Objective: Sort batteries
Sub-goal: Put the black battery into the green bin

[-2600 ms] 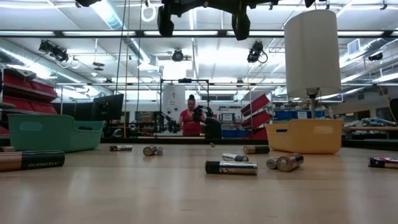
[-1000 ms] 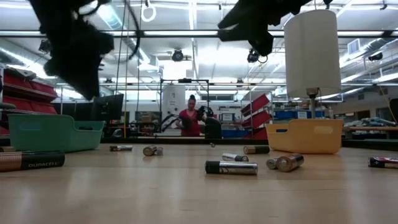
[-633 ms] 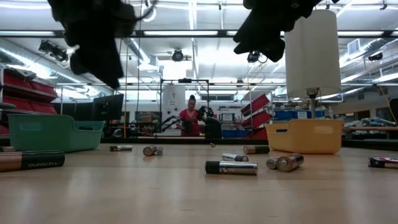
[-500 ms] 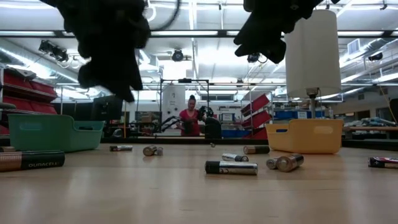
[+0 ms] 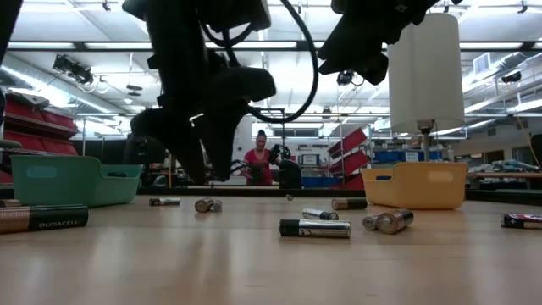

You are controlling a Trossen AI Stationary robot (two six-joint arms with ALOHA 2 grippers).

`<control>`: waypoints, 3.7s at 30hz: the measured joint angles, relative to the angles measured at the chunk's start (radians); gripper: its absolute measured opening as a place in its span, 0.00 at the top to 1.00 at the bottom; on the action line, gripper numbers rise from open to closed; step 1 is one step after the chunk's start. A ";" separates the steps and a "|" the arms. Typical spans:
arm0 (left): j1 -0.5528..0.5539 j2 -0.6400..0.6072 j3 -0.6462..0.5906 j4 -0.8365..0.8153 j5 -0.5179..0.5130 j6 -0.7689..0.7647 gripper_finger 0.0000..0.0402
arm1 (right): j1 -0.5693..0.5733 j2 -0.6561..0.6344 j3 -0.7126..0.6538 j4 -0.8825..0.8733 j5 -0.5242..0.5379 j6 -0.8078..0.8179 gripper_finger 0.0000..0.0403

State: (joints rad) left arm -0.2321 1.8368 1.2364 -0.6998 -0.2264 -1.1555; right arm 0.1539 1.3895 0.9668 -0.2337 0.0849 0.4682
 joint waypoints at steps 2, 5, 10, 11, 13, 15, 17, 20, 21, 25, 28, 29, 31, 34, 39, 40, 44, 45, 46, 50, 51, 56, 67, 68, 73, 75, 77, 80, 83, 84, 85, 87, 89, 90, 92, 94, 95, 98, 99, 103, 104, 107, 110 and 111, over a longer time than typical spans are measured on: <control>0.000 0.004 0.012 -0.016 -0.011 -0.048 0.51 | 0.000 0.000 0.000 0.000 0.000 0.000 0.68; 0.000 0.004 0.013 -0.018 -0.012 -0.114 0.51 | 0.000 0.000 0.000 0.008 0.000 0.000 0.68; 0.001 0.004 0.003 -0.060 -0.020 -0.177 0.51 | 0.000 0.000 0.000 0.036 -0.007 -0.020 0.68; 0.001 0.004 0.001 -0.073 -0.024 -0.185 0.51 | 0.000 0.000 0.000 0.042 -0.007 -0.025 0.68; 0.005 0.006 0.001 -0.071 -0.033 -0.189 0.51 | 0.000 0.000 0.000 0.046 -0.011 -0.032 0.68; 0.011 0.018 0.002 -0.050 -0.032 -0.187 0.51 | 0.000 0.000 0.000 0.052 -0.025 -0.041 0.68; 0.013 0.040 0.001 -0.024 -0.025 -0.184 0.51 | 0.000 0.000 0.000 0.055 -0.030 -0.045 0.68; 0.012 0.071 0.001 -0.012 -0.005 -0.183 0.51 | 0.000 0.000 0.000 0.054 -0.035 -0.050 0.68; 0.011 0.084 0.001 -0.018 0.000 -0.183 0.51 | 0.000 0.000 0.000 0.054 -0.036 -0.052 0.68; 0.011 0.099 0.003 -0.037 -0.005 -0.184 0.52 | 0.002 0.000 0.000 0.053 -0.050 -0.058 0.68; 0.011 0.099 0.004 -0.045 -0.032 -0.181 0.53 | 0.002 0.000 0.000 0.053 -0.058 -0.068 0.68; 0.013 0.099 0.003 -0.050 -0.037 -0.178 0.54 | 0.002 0.000 0.000 0.054 -0.060 -0.071 0.68; 0.019 0.100 0.003 -0.052 -0.040 -0.162 0.57 | 0.002 0.000 0.000 0.054 -0.061 -0.072 0.68; 0.027 0.104 0.003 -0.053 -0.045 -0.159 0.62 | 0.003 0.000 0.000 0.053 -0.064 -0.071 0.68; 0.039 0.104 0.003 -0.061 -0.046 -0.133 0.70 | 0.009 0.000 0.000 0.053 -0.073 -0.072 0.68; 0.041 0.104 0.003 -0.062 -0.045 -0.127 0.72 | 0.011 0.000 0.000 0.053 -0.073 -0.072 0.68; 0.047 0.104 0.002 -0.063 -0.040 -0.078 0.83 | 0.017 0.000 0.000 0.053 -0.074 -0.074 0.68; 0.047 0.104 0.002 -0.063 -0.040 -0.070 0.86 | 0.017 0.000 0.000 0.053 -0.074 -0.075 0.68; 0.047 0.104 0.002 -0.063 -0.040 -0.057 0.88 | 0.017 0.000 0.000 0.053 -0.074 -0.076 0.68; 0.048 0.100 0.001 -0.065 -0.040 -0.016 0.88 | 0.016 0.000 0.000 0.052 -0.074 -0.079 0.68; 0.048 0.099 0.001 -0.065 -0.040 -0.003 0.88 | 0.016 0.000 0.000 0.052 -0.074 -0.079 0.68; 0.050 0.084 -0.003 -0.072 -0.039 0.006 0.88 | 0.016 0.000 0.000 0.052 -0.073 -0.079 0.68; 0.049 -0.038 -0.004 -0.002 -0.113 0.126 0.88 | 0.005 -0.002 0.000 0.048 -0.011 -0.001 0.68; 0.049 -0.050 -0.004 0.000 -0.122 0.139 0.88 | 0.000 -0.002 0.000 0.050 -0.011 0.007 0.68; 0.065 -0.102 -0.002 -0.013 -0.148 0.196 0.88 | -0.019 -0.004 0.000 0.054 -0.007 0.015 0.68; 0.070 -0.132 -0.002 -0.030 -0.147 0.218 0.88 | -0.024 -0.006 0.000 0.051 -0.004 0.015 0.68; 0.068 -0.161 -0.001 -0.100 -0.137 0.232 0.88 | -0.028 -0.010 0.000 0.051 -0.003 0.021 0.68; 0.060 -0.214 -0.001 -0.255 -0.113 0.235 0.88 | -0.031 -0.020 0.000 0.050 0.003 0.027 0.68; 0.060 -0.254 -0.001 -0.440 -0.084 0.234 0.88 | -0.033 -0.020 0.000 0.052 0.009 0.023 0.68; 0.060 -0.263 -0.001 -0.496 -0.074 0.234 0.88 | -0.033 -0.020 0.000 0.052 0.010 0.020 0.68; 0.060 -0.273 -0.001 -0.542 -0.069 0.233 0.88 | -0.034 -0.020 0.000 0.053 0.016 0.014 0.68; 0.060 -0.292 -0.015 -0.601 -0.059 0.232 0.88 | -0.036 -0.019 0.000 0.053 0.026 0.007 0.68; 0.060 -0.320 -0.058 -0.604 -0.025 0.228 0.88 | -0.040 -0.019 0.000 0.054 0.027 0.005 0.68; 0.060 -0.332 -0.087 -0.599 -0.007 0.218 0.88 | -0.040 -0.019 0.000 0.056 0.027 0.005 0.68; 0.056 -0.360 -0.151 -0.588 0.031 0.199 0.88 | -0.041 -0.019 0.000 0.064 0.027 0.005 0.68; 0.051 -0.385 -0.210 -0.575 0.047 0.182 0.87 | -0.041 -0.018 0.000 0.067 0.027 0.008 0.68; 0.048 -0.397 -0.235 -0.566 0.054 0.178 0.87 | -0.041 -0.018 0.000 0.069 0.027 0.009 0.68; 0.047 -0.436 -0.301 -0.506 0.079 0.177 0.87 | -0.041 -0.018 0.000 0.067 0.010 0.008 0.68; 0.047 -0.446 -0.318 -0.482 0.086 0.177 0.87 | -0.041 -0.018 0.000 0.059 -0.007 0.005 0.68; 0.047 -0.461 -0.363 -0.438 0.091 0.159 0.83 | -0.030 -0.018 0.000 -0.046 -0.062 -0.013 0.68; 0.047 -0.461 -0.369 -0.436 0.092 0.156 0.81 | -0.025 -0.017 0.000 -0.084 -0.075 -0.013 0.67; 0.047 -0.460 -0.373 -0.424 0.103 0.154 0.70 | -0.002 -0.017 0.000 -0.178 -0.084 -0.010 0.65; 0.047 -0.460 -0.373 -0.420 0.099 0.155 0.60 | 0.017 -0.017 0.000 -0.239 -0.086 -0.014 0.61; 0.047 -0.460 -0.373 -0.423 0.097 0.157 0.57 | 0.021 -0.017 0.000 -0.247 -0.086 -0.014 0.59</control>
State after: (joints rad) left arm -0.1848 1.3766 0.8631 -1.1225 -0.1292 -0.9981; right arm 0.1745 1.3724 0.9668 -0.4807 -0.0014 0.4541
